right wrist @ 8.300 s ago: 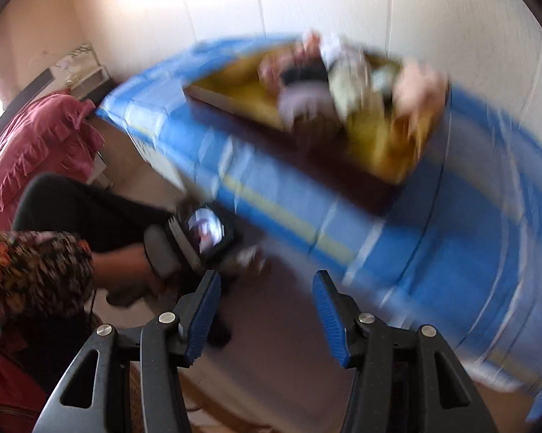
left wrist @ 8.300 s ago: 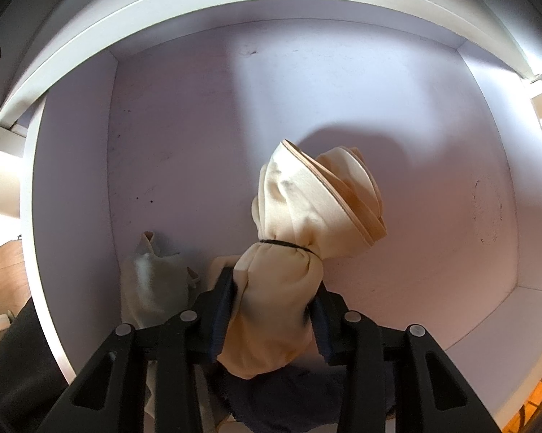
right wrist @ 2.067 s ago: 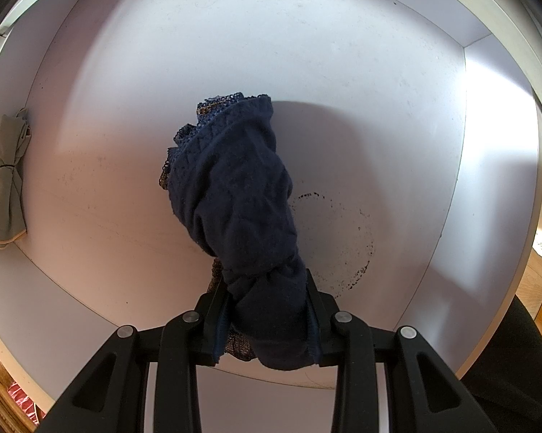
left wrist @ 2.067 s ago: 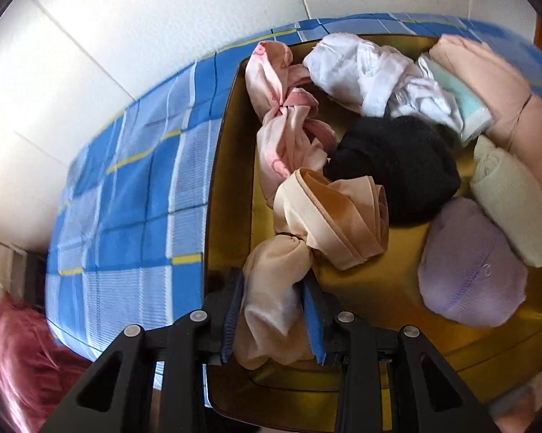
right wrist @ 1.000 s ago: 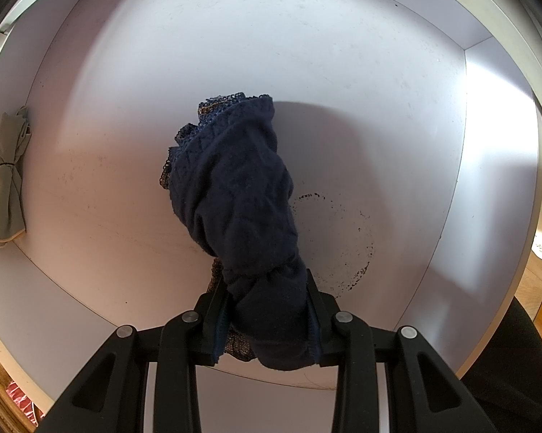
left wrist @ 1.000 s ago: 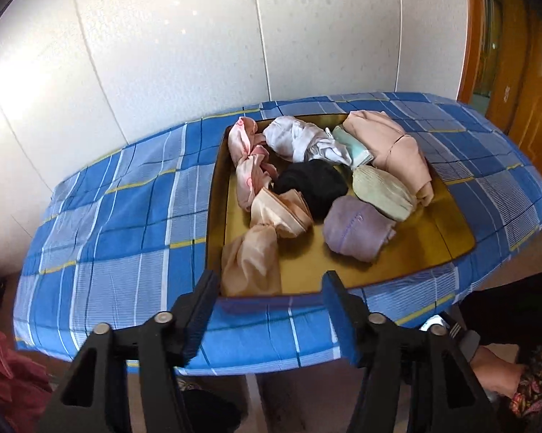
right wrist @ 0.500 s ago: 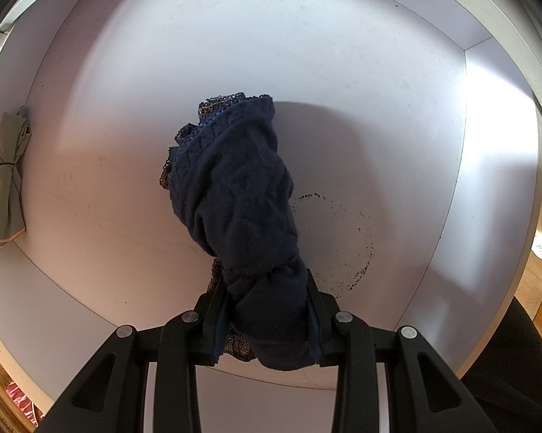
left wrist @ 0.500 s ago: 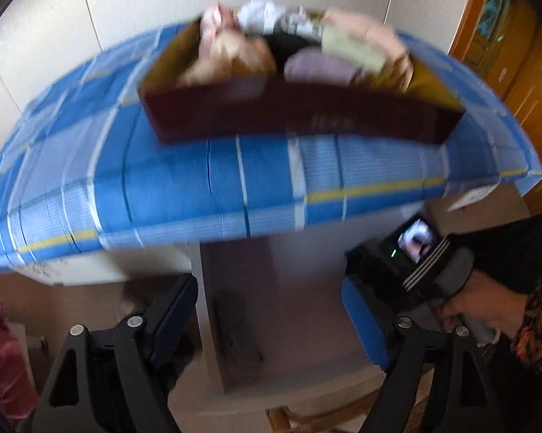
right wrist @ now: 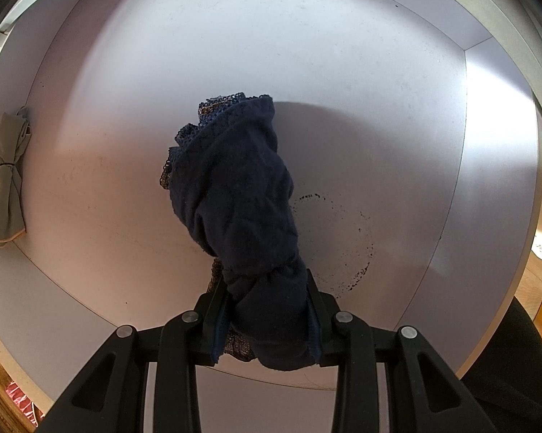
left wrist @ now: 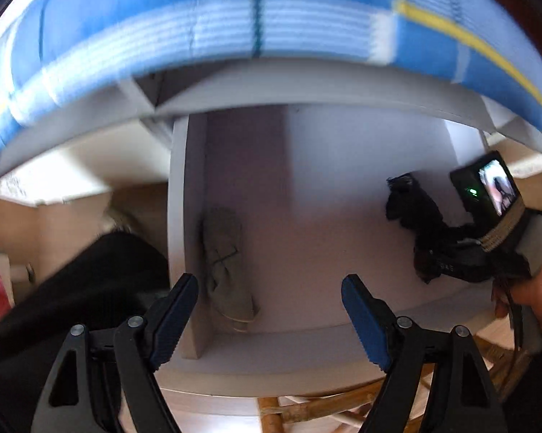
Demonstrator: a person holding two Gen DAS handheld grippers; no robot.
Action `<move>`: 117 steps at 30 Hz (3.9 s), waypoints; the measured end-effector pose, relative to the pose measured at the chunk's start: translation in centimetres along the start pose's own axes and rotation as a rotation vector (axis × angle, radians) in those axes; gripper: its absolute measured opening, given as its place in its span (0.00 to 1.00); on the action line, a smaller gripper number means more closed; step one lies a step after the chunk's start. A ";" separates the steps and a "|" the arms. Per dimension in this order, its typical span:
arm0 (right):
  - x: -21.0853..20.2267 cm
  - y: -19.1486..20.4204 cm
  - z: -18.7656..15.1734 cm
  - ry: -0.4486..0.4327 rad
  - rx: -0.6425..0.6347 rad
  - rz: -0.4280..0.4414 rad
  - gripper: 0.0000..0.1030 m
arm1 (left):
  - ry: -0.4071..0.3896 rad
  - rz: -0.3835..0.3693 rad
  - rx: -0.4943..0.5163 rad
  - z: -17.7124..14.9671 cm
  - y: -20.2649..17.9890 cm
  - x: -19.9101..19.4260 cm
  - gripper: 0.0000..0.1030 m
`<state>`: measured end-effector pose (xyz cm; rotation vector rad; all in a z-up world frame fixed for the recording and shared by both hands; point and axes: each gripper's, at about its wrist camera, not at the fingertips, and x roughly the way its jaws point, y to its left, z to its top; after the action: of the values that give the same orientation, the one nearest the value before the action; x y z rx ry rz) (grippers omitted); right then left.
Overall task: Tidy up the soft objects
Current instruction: 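Move the left gripper back to the shelf toward the grey-green tied bundle, then grasp the grey-green tied bundle with the left gripper, then carry the navy item over the box with the right gripper and lower it in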
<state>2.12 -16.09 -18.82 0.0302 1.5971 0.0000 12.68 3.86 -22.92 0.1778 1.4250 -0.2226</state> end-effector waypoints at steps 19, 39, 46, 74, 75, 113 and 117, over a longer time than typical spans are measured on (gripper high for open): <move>-0.1 -0.1 0.1 -0.018 0.001 0.000 0.33 | 0.049 0.087 -0.075 0.5 0.7 4.8 0.80; -0.2 -0.2 0.5 -0.031 0.001 0.002 0.34 | 0.197 0.175 -0.011 0.7 0.1 11.0 0.87; -0.4 -0.8 1.2 -0.036 0.023 0.014 0.34 | 0.156 -0.041 -0.020 1.3 -0.7 10.5 0.87; -2.9 -2.8 5.8 -0.057 0.090 0.023 0.30 | 0.128 0.054 0.017 4.8 0.2 12.2 0.34; -3.2 -3.0 6.1 -0.056 0.095 0.024 0.30 | 0.132 0.055 0.016 4.9 0.3 12.2 0.35; -29.1 -7.7 2.8 -0.322 -0.279 0.074 0.29 | 0.167 0.047 -0.027 5.6 0.8 14.1 0.48; -35.0 -8.3 3.8 -0.413 -0.305 0.011 0.29 | 0.166 0.047 -0.023 6.0 0.8 13.6 0.48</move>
<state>6.64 -25.10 15.94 -0.1873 1.1702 0.2316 20.35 2.46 -35.61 0.2148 1.5860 -0.1552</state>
